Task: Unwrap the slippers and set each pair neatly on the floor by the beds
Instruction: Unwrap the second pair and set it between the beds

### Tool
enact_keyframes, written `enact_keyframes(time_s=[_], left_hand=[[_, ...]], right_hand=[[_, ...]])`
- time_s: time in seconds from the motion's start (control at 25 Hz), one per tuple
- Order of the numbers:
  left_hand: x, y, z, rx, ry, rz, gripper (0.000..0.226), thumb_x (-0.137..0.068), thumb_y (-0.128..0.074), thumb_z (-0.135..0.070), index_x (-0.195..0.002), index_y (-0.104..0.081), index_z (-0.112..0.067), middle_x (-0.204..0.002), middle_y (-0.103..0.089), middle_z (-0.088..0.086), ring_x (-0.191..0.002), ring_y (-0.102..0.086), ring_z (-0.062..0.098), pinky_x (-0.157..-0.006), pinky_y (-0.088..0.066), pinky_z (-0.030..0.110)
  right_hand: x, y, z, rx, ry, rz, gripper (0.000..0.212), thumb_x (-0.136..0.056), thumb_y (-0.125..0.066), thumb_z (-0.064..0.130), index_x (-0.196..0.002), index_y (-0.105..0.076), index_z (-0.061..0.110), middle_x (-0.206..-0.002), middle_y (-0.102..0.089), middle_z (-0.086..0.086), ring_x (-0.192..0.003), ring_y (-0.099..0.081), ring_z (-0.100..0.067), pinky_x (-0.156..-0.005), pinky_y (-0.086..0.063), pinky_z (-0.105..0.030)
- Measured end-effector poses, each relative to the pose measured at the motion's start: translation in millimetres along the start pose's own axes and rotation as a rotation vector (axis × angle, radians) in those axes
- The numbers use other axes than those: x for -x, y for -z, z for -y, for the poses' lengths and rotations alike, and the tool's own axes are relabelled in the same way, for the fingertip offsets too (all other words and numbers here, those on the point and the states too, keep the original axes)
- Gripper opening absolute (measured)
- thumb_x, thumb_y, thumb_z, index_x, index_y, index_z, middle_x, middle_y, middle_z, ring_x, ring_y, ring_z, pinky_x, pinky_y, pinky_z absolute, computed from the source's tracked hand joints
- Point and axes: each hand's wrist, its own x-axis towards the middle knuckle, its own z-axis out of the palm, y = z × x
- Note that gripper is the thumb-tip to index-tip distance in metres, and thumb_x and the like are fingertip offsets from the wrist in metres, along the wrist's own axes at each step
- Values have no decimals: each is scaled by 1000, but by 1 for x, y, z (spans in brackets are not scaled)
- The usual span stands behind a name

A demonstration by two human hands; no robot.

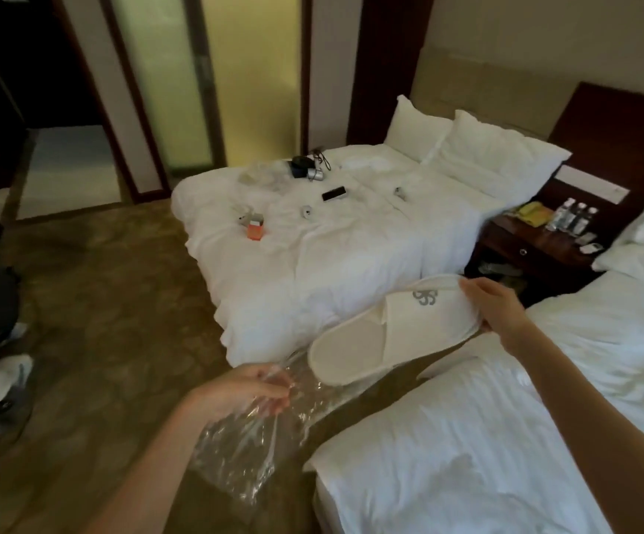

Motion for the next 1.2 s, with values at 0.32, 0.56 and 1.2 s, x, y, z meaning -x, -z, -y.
enact_keyframes(time_s=[0.32, 0.56, 1.2], left_hand=[[-221, 129, -89, -18, 67, 13, 22, -86, -68, -26, -102, -69, -10, -68, -69, 2, -57, -63, 13, -61, -55, 26], [-401, 197, -183, 78, 23, -112, 24, -84, -70, -31, -102, -69, -15, -66, -73, 4, -57, -69, 17, -58, -58, 30], [-768, -70, -418, -154, 25, 540, 12, -90, -62, -9, -102, -65, -10, -93, -76, 8, -86, -65, 21, -74, -49, 31]], right_hand=[[-123, 69, -34, -326, -355, -675, 20, -92, -62, 40, -85, -61, 21, -75, -48, -4, -61, -43, -17, -50, -39, -25], [-264, 33, -62, -477, -477, -715, 17, -93, -61, 39, -87, -59, 24, -78, -48, -1, -64, -44, -14, -43, -40, -22], [-257, 140, -113, -730, -818, -1522, 20, -96, -60, 34, -94, -58, 14, -76, -46, -8, -60, -41, -20, -28, -36, -15]])
